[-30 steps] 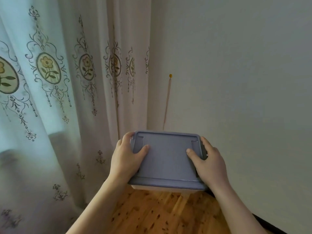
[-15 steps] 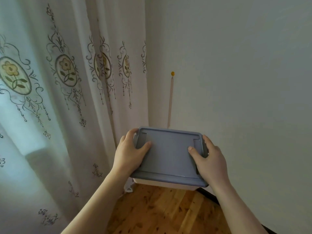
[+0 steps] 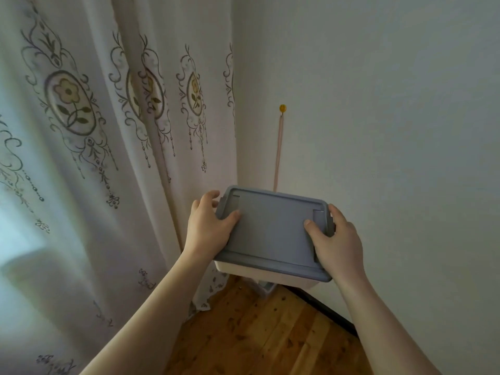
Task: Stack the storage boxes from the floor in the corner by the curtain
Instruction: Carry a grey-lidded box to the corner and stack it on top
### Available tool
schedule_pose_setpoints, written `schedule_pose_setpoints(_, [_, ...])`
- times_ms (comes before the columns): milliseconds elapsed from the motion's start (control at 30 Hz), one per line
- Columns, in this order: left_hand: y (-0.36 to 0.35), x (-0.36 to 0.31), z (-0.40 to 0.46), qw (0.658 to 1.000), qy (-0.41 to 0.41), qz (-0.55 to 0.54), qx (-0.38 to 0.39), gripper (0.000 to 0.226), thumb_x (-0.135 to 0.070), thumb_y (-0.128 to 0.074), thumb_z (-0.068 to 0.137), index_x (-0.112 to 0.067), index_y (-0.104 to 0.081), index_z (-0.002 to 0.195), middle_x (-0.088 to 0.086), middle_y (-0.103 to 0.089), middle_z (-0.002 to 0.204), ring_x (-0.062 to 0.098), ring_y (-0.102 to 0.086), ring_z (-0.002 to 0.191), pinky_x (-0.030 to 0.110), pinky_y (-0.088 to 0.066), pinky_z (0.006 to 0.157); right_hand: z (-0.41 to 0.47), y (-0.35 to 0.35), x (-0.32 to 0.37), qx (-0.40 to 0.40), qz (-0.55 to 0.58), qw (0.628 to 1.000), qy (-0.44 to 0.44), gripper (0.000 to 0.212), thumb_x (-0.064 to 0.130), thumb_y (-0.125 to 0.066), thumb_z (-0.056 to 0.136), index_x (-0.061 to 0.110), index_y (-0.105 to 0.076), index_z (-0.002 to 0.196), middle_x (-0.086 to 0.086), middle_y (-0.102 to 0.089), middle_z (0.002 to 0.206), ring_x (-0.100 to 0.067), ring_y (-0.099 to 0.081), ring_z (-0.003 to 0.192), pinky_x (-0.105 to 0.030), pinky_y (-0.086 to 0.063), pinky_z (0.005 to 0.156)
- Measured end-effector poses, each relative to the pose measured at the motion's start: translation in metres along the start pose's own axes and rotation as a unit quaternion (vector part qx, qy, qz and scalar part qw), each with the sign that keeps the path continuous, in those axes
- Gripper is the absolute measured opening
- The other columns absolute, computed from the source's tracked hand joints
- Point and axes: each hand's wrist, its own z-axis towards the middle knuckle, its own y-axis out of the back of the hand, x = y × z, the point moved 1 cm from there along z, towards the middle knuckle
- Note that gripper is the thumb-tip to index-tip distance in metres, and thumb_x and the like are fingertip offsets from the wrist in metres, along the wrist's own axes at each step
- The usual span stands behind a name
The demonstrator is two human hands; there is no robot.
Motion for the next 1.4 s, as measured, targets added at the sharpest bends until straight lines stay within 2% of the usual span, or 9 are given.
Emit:
schedule_pose_setpoints(100, [-0.011,0.016,0.032,1.0,0.003,0.008,0.011,0.066,-0.045,-0.071,0.083,-0.024,-0.044,0.139,-0.003,-0.049,0.127,0.012,-0.054,0.1,0.023,-0.047,0.075,0.023,-0.021,-0.004,0.005,-0.01,1.0,0.0,0.051,0.051,-0.061,0.09,0.032,-0.05,0.137,0.001,-0.061,0.107,-0.014,-0.059,0.093,-0.029,-0.048,0.075])
schedule_pose_setpoints(233, [-0.025,0.034,0.078,1.0,-0.01,0.012,0.025,0.063,-0.045,-0.071,0.083,-0.025,-0.047,0.138,-0.004,-0.049,0.127,0.012,-0.052,0.102,0.023,-0.043,0.077,0.058,-0.05,-0.005,-0.02,-0.01,1.0,-0.013,0.041,0.048,-0.063,0.089,0.032,-0.055,0.126,0.003,-0.063,0.105,-0.015,-0.061,0.093,-0.028,-0.048,0.069])
schedule_pose_setpoints(400, [-0.041,0.061,0.154,0.997,-0.023,0.007,0.072,0.062,-0.041,-0.07,0.084,-0.024,-0.047,0.139,-0.004,-0.056,0.127,0.016,-0.055,0.107,0.031,-0.046,0.085,0.104,-0.099,-0.007,-0.052,-0.037,0.997,-0.046,0.07,0.055,-0.063,0.088,0.026,-0.041,0.148,0.001,-0.055,0.123,-0.016,-0.056,0.107,-0.028,-0.044,0.086])
schedule_pose_setpoints(533, [-0.053,0.076,0.205,0.994,-0.028,-0.007,0.107,0.062,-0.037,-0.07,0.085,-0.023,-0.045,0.14,-0.003,-0.057,0.127,0.018,-0.056,0.107,0.031,-0.046,0.083,0.137,-0.128,-0.005,-0.058,-0.062,0.994,-0.074,0.072,0.055,-0.063,0.088,0.025,-0.039,0.149,-0.005,-0.056,0.126,-0.021,-0.057,0.109,-0.031,-0.046,0.087])
schedule_pose_setpoints(633, [-0.062,0.09,0.246,0.99,-0.032,-0.011,0.137,0.063,-0.034,-0.07,0.086,-0.023,-0.043,0.142,-0.004,-0.058,0.128,0.012,-0.054,0.101,0.02,-0.041,0.071,0.159,-0.154,-0.005,-0.067,-0.07,0.991,-0.096,0.073,0.056,-0.063,0.087,0.026,-0.039,0.148,-0.006,-0.055,0.126,-0.024,-0.058,0.11,-0.032,-0.047,0.086])
schedule_pose_setpoints(767, [-0.08,0.111,0.284,0.986,-0.033,0.012,0.165,0.063,-0.034,-0.069,0.087,-0.023,-0.042,0.143,0.0,-0.056,0.135,0.023,-0.056,0.116,0.026,-0.04,0.08,0.178,-0.182,-0.013,-0.056,-0.068,0.989,-0.12,0.067,0.053,-0.065,0.086,0.026,-0.043,0.143,-0.005,-0.057,0.124,-0.022,-0.06,0.105,-0.038,-0.052,0.088])
schedule_pose_setpoints(900, [-0.104,0.131,0.31,0.981,-0.025,0.016,0.192,0.063,-0.032,-0.069,0.088,-0.021,-0.041,0.144,0.002,-0.053,0.137,0.024,-0.052,0.121,0.028,-0.04,0.085,0.197,-0.201,-0.025,-0.043,-0.069,0.986,-0.149,0.067,0.052,-0.067,0.087,0.026,-0.044,0.144,-0.006,-0.057,0.124,-0.023,-0.06,0.105,-0.041,-0.053,0.09])
schedule_pose_setpoints(1100, [-0.146,0.159,0.347,0.976,-0.015,0.032,0.216,0.062,-0.028,-0.069,0.088,-0.017,-0.043,0.143,0.004,-0.053,0.138,0.023,-0.051,0.122,0.023,-0.035,0.087,0.237,-0.229,-0.059,-0.015,-0.069,0.982,-0.175,0.067,0.049,-0.069,0.085,0.026,-0.043,0.143,-0.005,-0.057,0.125,-0.023,-0.059,0.107,-0.044,-0.053,0.092])
schedule_pose_setpoints(1400, [-0.211,0.201,0.394,0.971,0.005,0.083,0.224,0.063,-0.029,-0.07,0.085,-0.02,-0.046,0.143,0.002,-0.057,0.136,0.023,-0.055,0.119,0.025,-0.041,0.092,0.298,-0.269,-0.125,0.036,-0.094,0.976,-0.193,0.071,0.047,-0.07,0.086,0.02,-0.04,0.145,-0.01,-0.055,0.13,-0.029,-0.059,0.111,-0.04,-0.052,0.088])
